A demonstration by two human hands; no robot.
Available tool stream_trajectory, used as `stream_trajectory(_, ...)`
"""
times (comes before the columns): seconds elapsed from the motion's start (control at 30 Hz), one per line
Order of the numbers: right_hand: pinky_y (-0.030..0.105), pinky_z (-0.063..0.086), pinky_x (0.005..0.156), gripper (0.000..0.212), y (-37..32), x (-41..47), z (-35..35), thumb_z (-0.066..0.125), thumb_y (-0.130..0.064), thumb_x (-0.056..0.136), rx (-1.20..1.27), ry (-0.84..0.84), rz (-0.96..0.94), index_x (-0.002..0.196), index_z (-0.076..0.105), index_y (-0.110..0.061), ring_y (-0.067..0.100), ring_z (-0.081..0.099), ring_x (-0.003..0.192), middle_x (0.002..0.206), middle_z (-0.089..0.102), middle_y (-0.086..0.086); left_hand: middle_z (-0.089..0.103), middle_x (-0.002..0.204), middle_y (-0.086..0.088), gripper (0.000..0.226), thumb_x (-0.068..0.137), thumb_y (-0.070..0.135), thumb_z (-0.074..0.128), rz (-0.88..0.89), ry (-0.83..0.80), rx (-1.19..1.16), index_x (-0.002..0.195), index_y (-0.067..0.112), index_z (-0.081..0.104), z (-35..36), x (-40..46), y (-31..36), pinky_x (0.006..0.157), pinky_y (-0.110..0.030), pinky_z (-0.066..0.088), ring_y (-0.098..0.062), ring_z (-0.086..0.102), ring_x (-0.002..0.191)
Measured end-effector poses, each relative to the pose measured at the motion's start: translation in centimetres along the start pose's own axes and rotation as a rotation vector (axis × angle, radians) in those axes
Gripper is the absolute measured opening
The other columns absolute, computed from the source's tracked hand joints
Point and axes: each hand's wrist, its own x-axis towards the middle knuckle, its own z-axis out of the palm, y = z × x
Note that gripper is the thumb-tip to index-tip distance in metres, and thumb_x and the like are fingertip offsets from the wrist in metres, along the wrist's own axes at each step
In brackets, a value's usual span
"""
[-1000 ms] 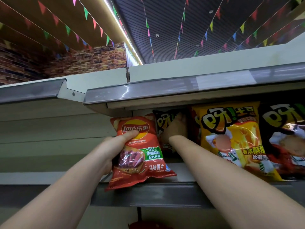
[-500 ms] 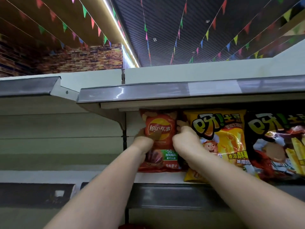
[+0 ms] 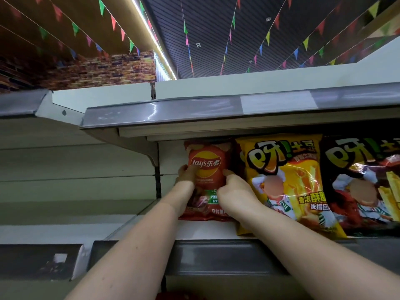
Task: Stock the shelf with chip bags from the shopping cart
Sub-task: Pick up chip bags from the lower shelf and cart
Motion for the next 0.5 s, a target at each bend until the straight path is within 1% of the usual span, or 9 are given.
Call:
stream_trajectory(0.03, 0.034, 0.046, 0.096, 0.046, 0.0, 0.0, 0.0, 0.038, -0.005, 0.094, -0.012, 0.003, -0.009, 0.140, 0.035, -0.010, 0.028, 0.050, 0.118, 0.138, 0.044, 0.012, 0.051, 0.136, -0.019, 0.095, 0.063, 0.058, 0.061, 0.021, 0.012, 0.019, 0.146, 0.022, 0.030, -0.2, -0.1, -0.1, 0.101, -0.048, 0.044, -0.040, 0.052, 0.120)
stream_trajectory(0.07, 0.032, 0.047, 0.094, 0.045, 0.0, 0.0, 0.1, 0.039, -0.005, 0.094, -0.024, 0.006, -0.022, 0.139, 0.037, -0.010, 0.028, 0.050, 0.118, 0.137, 0.044, 0.012, 0.051, 0.136, -0.015, 0.107, 0.049, 0.057, 0.064, 0.038, 0.003, 0.065, 0.145, 0.026, 0.030, -0.5, -0.2, -0.2, 0.103, -0.048, 0.043, -0.038, 0.051, 0.121)
stream_trajectory(0.1, 0.029, 0.045, 0.091, 0.044, 0.0, 0.0, 0.2, 0.040, -0.006, 0.094, -0.034, 0.007, -0.036, 0.137, 0.039, -0.010, 0.027, 0.050, 0.117, 0.136, 0.045, 0.011, 0.052, 0.135, -0.011, 0.108, 0.045, 0.052, 0.070, 0.051, -0.019, 0.133, 0.144, 0.029, 0.030, -0.7, -1.0, 0.0, 0.103, -0.047, 0.042, -0.035, 0.051, 0.121)
stream_trajectory(0.13, 0.027, 0.043, 0.088, 0.041, 0.0, -0.1, 0.3, 0.042, -0.008, 0.094, -0.044, 0.006, -0.047, 0.135, 0.041, -0.010, 0.026, 0.050, 0.117, 0.135, 0.045, 0.011, 0.052, 0.133, -0.008, 0.101, 0.053, 0.043, 0.076, 0.048, -0.045, 0.205, 0.142, 0.029, 0.031, -0.9, -1.6, 0.0, 0.104, -0.043, 0.042, -0.031, 0.051, 0.121)
stream_trajectory(0.2, 0.027, 0.042, 0.089, 0.039, 0.0, -0.1, 0.6, 0.045, -0.011, 0.094, -0.055, 0.004, -0.052, 0.133, 0.044, -0.010, 0.026, 0.048, 0.119, 0.134, 0.046, 0.010, 0.053, 0.132, -0.006, 0.084, 0.072, 0.020, 0.077, 0.035, -0.092, 0.305, 0.142, 0.027, 0.032, -1.3, -1.8, -0.5, 0.101, -0.035, 0.043, -0.026, 0.052, 0.119)
stream_trajectory(0.27, 0.030, 0.042, 0.095, 0.040, -0.1, -0.1, 0.7, 0.046, -0.011, 0.094, -0.060, 0.004, -0.036, 0.134, 0.043, -0.009, 0.026, 0.046, 0.123, 0.137, 0.043, 0.010, 0.051, 0.135, -0.007, 0.085, 0.076, 0.011, 0.076, 0.056, -0.102, 0.371, 0.144, 0.025, 0.028, -1.4, -1.2, -1.1, 0.099, -0.033, 0.044, -0.025, 0.051, 0.120)
stream_trajectory(0.37, 0.031, 0.042, 0.096, 0.040, -0.2, -0.1, 0.4, 0.043, -0.009, 0.094, -0.055, -0.006, -0.008, 0.134, 0.043, -0.008, 0.027, 0.045, 0.124, 0.138, 0.044, 0.012, 0.046, 0.138, -0.009, 0.092, 0.074, 0.015, 0.079, 0.119, -0.049, 0.458, 0.147, 0.025, 0.023, -1.0, -1.0, -1.3, 0.100, -0.035, 0.044, -0.027, 0.049, 0.124)
stream_trajectory(0.43, 0.030, 0.042, 0.093, 0.040, -0.3, -0.1, 0.3, 0.042, -0.007, 0.094, -0.043, -0.011, 0.005, 0.134, 0.042, -0.007, 0.028, 0.045, 0.124, 0.137, 0.044, 0.012, 0.042, 0.141, -0.011, 0.097, 0.074, 0.023, 0.079, 0.140, -0.009, 0.557, 0.149, 0.025, 0.018, -0.7, -1.2, -1.1, 0.105, -0.040, 0.041, -0.030, 0.046, 0.127)
stream_trajectory(0.5, 0.031, 0.041, 0.097, 0.044, -0.4, -0.3, 0.3, 0.043, -0.007, 0.094, -0.039, -0.011, 0.004, 0.138, 0.039, -0.008, 0.028, 0.042, 0.127, 0.141, 0.041, 0.011, 0.035, 0.146, -0.014, 0.102, 0.075, 0.031, 0.078, 0.139, 0.021, 0.676, 0.151, 0.024, 0.010, -0.8, -1.6, -0.8, 0.108, -0.042, 0.038, -0.033, 0.040, 0.132)
